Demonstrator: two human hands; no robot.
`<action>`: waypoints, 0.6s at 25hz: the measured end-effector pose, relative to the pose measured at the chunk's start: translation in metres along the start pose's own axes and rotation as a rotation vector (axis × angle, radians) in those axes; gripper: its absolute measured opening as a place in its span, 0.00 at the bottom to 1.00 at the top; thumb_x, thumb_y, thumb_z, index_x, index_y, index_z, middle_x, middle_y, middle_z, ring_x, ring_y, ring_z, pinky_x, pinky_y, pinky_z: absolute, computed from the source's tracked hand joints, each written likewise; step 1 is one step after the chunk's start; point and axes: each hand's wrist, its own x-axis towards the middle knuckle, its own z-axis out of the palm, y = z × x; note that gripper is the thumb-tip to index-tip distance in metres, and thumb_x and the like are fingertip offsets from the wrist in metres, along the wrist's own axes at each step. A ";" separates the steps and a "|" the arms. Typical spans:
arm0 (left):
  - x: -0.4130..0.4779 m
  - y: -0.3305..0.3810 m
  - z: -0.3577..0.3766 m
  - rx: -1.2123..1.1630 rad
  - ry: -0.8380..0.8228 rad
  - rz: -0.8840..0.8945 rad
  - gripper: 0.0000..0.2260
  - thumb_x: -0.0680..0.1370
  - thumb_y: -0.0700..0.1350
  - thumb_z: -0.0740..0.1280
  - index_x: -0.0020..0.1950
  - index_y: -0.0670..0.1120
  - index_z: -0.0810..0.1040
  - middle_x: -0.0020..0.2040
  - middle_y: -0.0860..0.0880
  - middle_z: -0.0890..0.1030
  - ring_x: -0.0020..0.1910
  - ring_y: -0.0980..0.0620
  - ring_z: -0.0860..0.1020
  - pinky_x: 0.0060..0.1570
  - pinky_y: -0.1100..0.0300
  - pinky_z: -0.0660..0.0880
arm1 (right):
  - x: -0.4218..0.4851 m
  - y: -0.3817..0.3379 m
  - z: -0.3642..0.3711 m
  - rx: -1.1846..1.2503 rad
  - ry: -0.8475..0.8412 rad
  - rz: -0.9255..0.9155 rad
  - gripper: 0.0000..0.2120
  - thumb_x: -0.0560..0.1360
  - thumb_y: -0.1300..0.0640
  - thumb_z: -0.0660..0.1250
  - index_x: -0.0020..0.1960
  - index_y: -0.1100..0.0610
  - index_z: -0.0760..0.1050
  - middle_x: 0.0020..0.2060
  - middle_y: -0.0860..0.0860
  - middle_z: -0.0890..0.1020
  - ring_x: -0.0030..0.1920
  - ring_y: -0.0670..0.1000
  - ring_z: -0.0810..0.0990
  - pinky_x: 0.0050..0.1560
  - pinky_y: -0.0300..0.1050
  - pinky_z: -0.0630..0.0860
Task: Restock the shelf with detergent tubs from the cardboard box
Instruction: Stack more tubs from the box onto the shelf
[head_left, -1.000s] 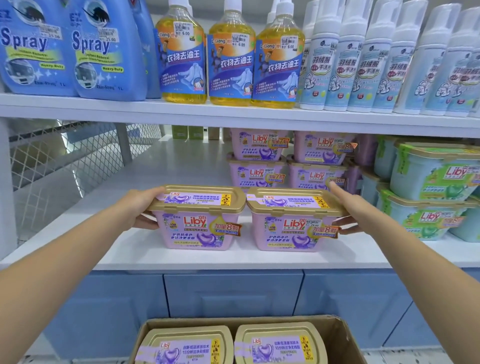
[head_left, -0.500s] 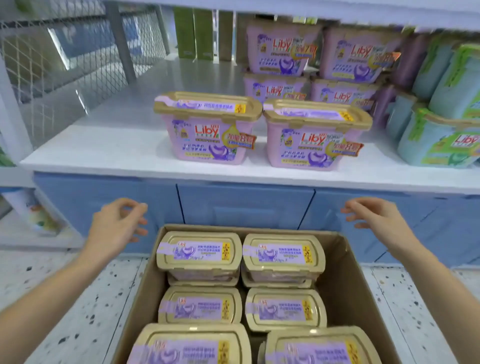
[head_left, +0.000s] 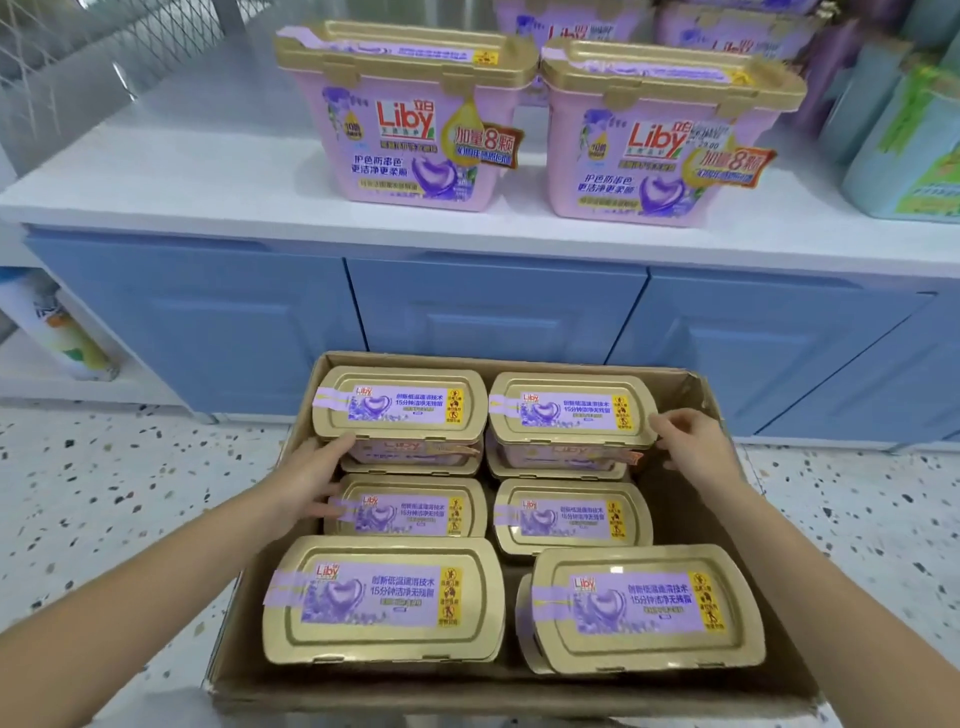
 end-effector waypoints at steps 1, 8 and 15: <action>0.008 -0.002 0.003 -0.046 0.024 0.007 0.20 0.77 0.57 0.60 0.63 0.48 0.69 0.59 0.47 0.74 0.55 0.46 0.75 0.48 0.51 0.77 | 0.000 0.000 0.004 0.033 -0.020 0.035 0.17 0.76 0.49 0.62 0.59 0.58 0.72 0.52 0.54 0.78 0.52 0.55 0.78 0.53 0.57 0.78; 0.058 -0.021 0.008 -0.083 0.163 0.118 0.38 0.62 0.72 0.57 0.62 0.49 0.74 0.58 0.49 0.81 0.56 0.48 0.78 0.63 0.47 0.71 | 0.009 -0.002 0.018 0.339 -0.161 0.180 0.22 0.77 0.49 0.60 0.68 0.57 0.66 0.51 0.52 0.77 0.53 0.52 0.74 0.56 0.54 0.75; 0.045 0.008 0.023 -0.178 0.162 0.148 0.20 0.79 0.54 0.57 0.66 0.46 0.70 0.59 0.47 0.77 0.58 0.46 0.75 0.60 0.50 0.72 | 0.020 0.004 0.025 0.423 -0.068 0.178 0.15 0.77 0.51 0.61 0.61 0.56 0.70 0.43 0.49 0.78 0.44 0.49 0.77 0.55 0.52 0.75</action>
